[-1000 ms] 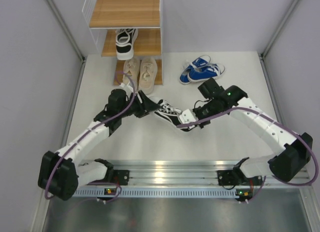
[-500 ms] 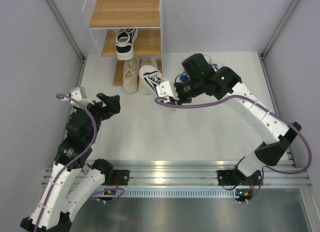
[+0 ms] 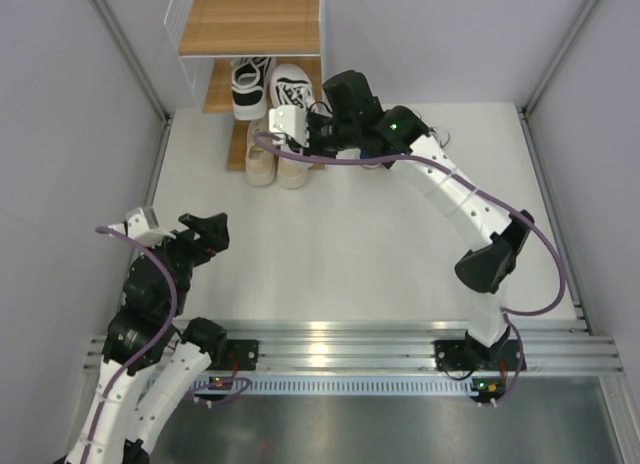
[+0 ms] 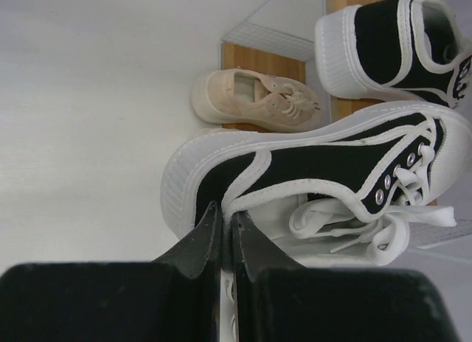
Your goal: Place and organize the shoes onto the shoe shelf
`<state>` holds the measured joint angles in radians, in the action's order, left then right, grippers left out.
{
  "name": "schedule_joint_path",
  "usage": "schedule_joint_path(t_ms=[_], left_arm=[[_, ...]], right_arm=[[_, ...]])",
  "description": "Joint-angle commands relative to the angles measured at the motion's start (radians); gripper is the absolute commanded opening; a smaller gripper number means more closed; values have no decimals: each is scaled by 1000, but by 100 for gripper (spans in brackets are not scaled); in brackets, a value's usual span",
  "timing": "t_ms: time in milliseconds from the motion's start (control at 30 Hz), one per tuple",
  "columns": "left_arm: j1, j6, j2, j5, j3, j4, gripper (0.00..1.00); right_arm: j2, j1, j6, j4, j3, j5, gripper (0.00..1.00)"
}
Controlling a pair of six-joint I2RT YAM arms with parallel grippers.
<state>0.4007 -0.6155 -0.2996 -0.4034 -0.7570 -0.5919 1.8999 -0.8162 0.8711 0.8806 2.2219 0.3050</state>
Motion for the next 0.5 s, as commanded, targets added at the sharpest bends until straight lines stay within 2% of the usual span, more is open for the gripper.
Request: schedule_joint_path(t_ms=[0,233,467], left_arm=[[-3,-13,23,-15,1,-11,98],[-3,-36,51,-5,22,-13,98],[-3,-56,56,18,33,-11,98]], right_arm=[[39,-14,-6,-209,96,-104,0],[108,-11,45,-318,111,-225,0],[146,18,95,-408,111,-250,0]])
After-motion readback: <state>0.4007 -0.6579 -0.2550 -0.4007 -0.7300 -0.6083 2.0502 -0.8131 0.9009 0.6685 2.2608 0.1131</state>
